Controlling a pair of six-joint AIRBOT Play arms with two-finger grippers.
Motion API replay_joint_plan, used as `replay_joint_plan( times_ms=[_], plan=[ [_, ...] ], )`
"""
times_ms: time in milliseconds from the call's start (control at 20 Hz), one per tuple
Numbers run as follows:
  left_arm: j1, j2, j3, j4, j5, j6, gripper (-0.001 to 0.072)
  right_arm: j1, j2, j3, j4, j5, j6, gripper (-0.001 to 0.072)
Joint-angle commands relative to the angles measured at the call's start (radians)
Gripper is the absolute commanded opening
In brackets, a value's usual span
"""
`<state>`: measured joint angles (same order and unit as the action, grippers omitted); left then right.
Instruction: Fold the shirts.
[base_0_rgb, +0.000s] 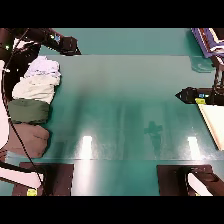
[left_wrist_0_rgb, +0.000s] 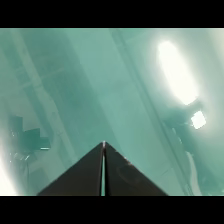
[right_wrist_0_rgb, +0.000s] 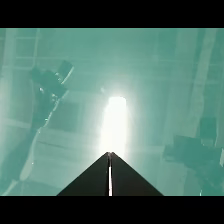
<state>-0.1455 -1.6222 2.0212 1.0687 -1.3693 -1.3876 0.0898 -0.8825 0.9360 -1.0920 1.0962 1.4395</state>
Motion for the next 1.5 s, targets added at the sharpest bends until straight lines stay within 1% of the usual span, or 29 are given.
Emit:
replay_joint_plan(
  times_ms=[0,700,850,900,950,1000,1050,1100,1150,1300,1450],
  plan=[
    [0.000,0.000,0.000,0.000,0.000,0.000,0.0019,0.002,0.001,0.001,0.001,0.003,0.000,0.0016],
    [0.000,0.000,0.000,0.000,0.001,0.000,0.0019,0.002,0.001,0.001,0.001,0.003,0.000,0.0016],
    [0.000,-0.001,0.000,0.009,0.077,0.008,0.0021,0.002,0.001,0.001,0.001,0.003,0.000,0.0016],
    [0.000,-0.001,0.000,0.071,0.113,0.014,0.0197,0.002,0.001,0.001,0.001,0.003,0.000,0.0016],
    [0.000,-0.003,0.000,0.177,0.150,-0.024,0.0546,0.002,0.001,0.001,0.001,0.003,0.000,0.0016],
    [0.000,-0.006,-0.003,0.304,0.184,-0.098,0.0665,0.002,0.001,0.001,0.001,0.003,0.000,0.0016],
    [0.000,-0.011,-0.008,0.459,0.209,-0.163,0.0683,0.002,0.001,0.001,0.001,0.003,0.000,0.0016],
    [0.008,-0.023,-0.015,0.573,0.226,-0.211,0.0683,0.002,0.001,0.001,0.001,0.003,0.000,0.0016],
    [0.027,-0.039,-0.026,0.643,0.240,-0.240,0.0683,0.002,0.001,0.001,0.002,0.003,0.000,0.0016],
    [0.120,-0.115,-0.069,0.651,0.278,-0.290,0.0683,0.002,0.001,0.001,0.002,0.003,0.001,0.0016],
    [0.213,-0.223,-0.073,0.618,0.290,-0.289,0.0683,0.002,0.001,0.001,0.002,0.003,0.001,0.0016]
  ],
)
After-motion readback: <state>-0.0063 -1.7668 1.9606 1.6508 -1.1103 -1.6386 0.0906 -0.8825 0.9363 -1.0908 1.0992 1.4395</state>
